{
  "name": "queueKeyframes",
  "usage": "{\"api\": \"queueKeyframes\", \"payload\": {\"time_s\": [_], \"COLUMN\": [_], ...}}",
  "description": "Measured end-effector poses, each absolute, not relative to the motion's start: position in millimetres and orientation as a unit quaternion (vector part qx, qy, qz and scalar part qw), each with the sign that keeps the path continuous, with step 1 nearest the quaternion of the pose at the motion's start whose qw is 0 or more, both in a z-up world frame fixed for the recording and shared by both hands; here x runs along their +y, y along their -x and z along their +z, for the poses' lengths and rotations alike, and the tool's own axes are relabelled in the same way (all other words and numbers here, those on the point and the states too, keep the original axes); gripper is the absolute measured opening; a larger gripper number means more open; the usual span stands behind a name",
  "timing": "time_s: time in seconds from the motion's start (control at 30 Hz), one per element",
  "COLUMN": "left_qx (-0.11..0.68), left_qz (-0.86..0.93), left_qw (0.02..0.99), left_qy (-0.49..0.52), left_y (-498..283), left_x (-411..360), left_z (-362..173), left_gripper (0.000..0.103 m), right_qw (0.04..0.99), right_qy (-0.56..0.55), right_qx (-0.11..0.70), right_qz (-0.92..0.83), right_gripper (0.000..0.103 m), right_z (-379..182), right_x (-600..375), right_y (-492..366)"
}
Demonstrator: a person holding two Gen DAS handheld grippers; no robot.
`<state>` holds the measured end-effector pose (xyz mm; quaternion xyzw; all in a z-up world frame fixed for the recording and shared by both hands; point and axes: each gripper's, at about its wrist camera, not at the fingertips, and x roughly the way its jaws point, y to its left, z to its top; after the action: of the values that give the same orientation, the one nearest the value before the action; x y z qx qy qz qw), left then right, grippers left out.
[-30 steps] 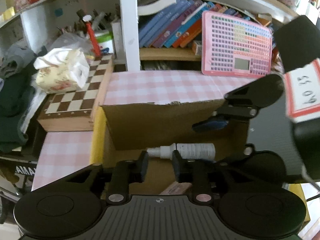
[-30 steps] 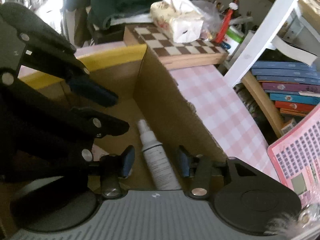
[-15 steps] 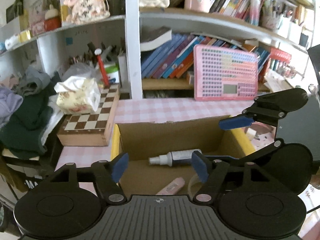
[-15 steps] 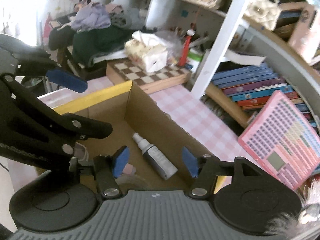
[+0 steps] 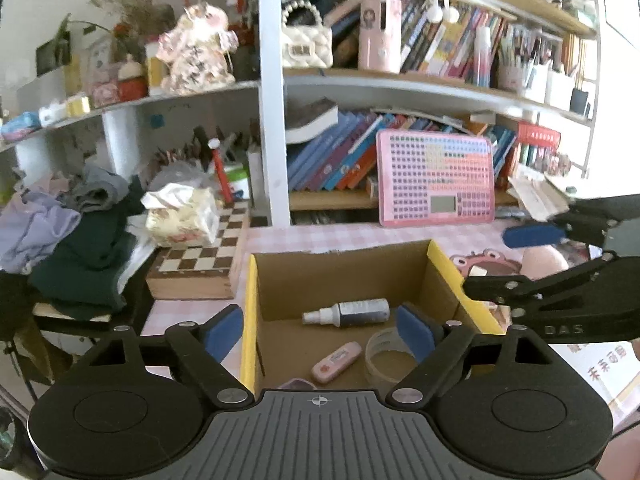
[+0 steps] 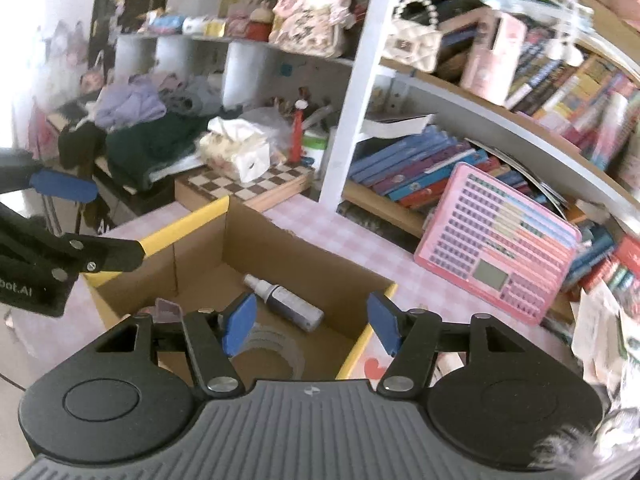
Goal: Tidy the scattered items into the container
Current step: 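Open both grippers to release the spray bottle and USB stick, then move both grippers away from the box toward the pink plush pig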
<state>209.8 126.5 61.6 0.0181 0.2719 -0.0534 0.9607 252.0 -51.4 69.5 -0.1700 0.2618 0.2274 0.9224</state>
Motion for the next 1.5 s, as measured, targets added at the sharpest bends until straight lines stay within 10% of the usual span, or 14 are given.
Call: {"api": "queueKeyframes", "payload": {"time_s": [1.5], "left_qx": [0.387], "left_qz": [-0.065], "left_qw": [0.919], "left_qy": [-0.028], "left_y": [-94], "left_x": [94], "left_z": [-16], "left_gripper": [0.096], "right_qw": [0.92], "right_qy": [0.083], "right_qx": [0.369], "right_qz": [0.1], "right_gripper": [0.087], "right_z": [-13], "right_x": [-80], "right_y": [-97]}}
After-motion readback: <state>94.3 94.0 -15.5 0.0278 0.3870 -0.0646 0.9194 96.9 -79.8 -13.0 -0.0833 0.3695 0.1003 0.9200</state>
